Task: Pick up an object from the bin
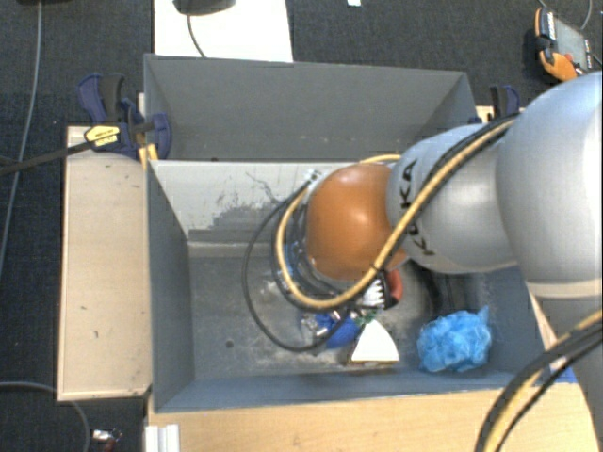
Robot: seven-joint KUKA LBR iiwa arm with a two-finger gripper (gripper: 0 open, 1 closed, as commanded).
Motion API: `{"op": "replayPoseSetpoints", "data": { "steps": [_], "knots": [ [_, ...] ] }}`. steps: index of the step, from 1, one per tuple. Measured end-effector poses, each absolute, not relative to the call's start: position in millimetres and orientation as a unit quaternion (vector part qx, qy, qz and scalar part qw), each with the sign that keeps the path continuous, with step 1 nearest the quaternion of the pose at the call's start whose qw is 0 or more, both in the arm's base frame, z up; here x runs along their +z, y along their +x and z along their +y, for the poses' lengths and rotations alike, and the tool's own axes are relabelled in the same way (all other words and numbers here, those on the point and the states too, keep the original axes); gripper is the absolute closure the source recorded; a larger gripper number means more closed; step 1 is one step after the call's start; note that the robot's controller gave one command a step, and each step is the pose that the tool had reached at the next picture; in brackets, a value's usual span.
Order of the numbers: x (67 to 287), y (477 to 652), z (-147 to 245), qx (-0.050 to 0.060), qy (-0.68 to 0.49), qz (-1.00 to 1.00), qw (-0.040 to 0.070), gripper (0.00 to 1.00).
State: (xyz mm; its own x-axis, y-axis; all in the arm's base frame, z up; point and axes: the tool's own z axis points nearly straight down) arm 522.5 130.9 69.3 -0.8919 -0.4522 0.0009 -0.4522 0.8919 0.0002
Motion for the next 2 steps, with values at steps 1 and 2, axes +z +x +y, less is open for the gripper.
{"op": "replayPoseSetpoints", "data": {
  "steps": [1, 2],
  "knots": [
    [157.0, 525.1, 106.3, -0.002, 0.119, -0.993, -0.006, 0.00],
    [100.3, 493.6, 54.6, -0.001, 0.148, -0.989, -0.002, 0.00]
  ]
}}
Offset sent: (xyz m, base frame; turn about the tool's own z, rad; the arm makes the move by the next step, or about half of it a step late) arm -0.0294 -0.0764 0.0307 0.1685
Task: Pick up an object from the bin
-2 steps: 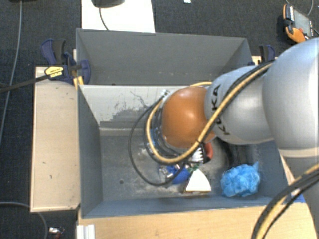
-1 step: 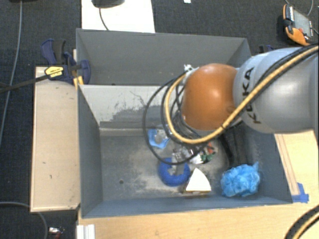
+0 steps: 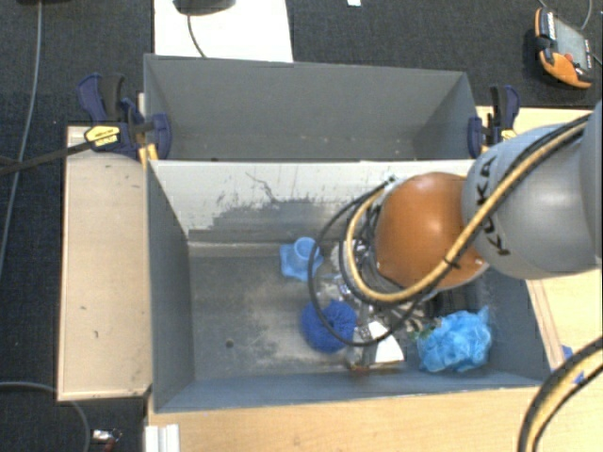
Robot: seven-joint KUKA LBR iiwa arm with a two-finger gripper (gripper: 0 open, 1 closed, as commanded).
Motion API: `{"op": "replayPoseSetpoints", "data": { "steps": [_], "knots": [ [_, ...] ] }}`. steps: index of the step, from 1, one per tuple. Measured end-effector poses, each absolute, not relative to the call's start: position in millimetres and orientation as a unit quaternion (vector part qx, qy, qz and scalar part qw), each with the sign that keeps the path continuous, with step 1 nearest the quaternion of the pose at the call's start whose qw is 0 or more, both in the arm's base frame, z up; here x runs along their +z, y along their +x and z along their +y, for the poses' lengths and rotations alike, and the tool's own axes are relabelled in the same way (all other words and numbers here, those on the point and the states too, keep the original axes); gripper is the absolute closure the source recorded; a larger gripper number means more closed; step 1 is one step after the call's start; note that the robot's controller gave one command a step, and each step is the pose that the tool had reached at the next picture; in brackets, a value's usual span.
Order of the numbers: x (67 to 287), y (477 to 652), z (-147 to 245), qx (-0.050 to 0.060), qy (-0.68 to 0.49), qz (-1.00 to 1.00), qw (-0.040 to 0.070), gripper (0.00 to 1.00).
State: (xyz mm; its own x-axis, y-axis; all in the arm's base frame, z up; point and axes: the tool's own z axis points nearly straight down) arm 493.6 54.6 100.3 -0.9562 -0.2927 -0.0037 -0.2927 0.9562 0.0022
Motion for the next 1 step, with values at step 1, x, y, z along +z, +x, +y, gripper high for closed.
{"op": "replayPoseSetpoints", "data": {
  "steps": [1],
  "knots": [
    [71.3, 481.5, 65.7, 0.004, -0.093, 0.996, 0.012, 0.00]
  ]
}}
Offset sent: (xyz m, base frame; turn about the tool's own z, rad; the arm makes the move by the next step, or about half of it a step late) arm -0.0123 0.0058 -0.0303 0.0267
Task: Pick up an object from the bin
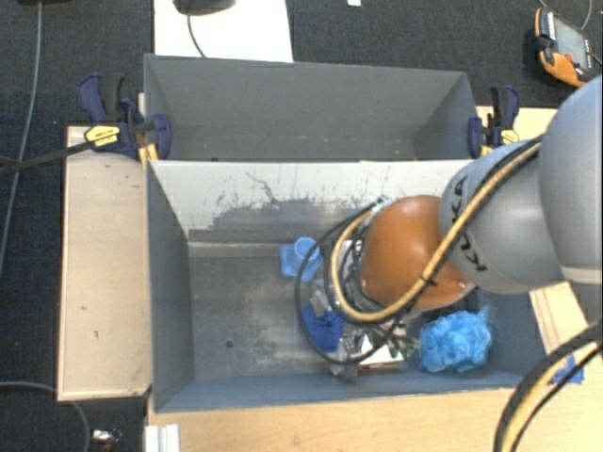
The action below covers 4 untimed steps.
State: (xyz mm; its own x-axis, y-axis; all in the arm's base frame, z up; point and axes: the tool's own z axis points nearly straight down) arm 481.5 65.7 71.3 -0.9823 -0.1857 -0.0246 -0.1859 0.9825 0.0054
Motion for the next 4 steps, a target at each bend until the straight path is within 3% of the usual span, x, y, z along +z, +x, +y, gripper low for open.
{"op": "replayPoseSetpoints", "data": {
  "steps": [1, 2, 3, 4],
  "knots": [
    [73.8, 486.0, 62.5, 0.003, -0.133, 0.991, 0.014, 1.00],
    [73.8, 486.0, 62.5, 0.003, -0.134, 0.991, 0.014, 1.00],
    [94.8, 482.6, 61.8, 0.003, -0.132, 0.991, 0.008, 1.00],
    [148.3, 482.9, 61.7, 0.003, -0.130, 0.991, 0.008, 1.00]
  ]
}}
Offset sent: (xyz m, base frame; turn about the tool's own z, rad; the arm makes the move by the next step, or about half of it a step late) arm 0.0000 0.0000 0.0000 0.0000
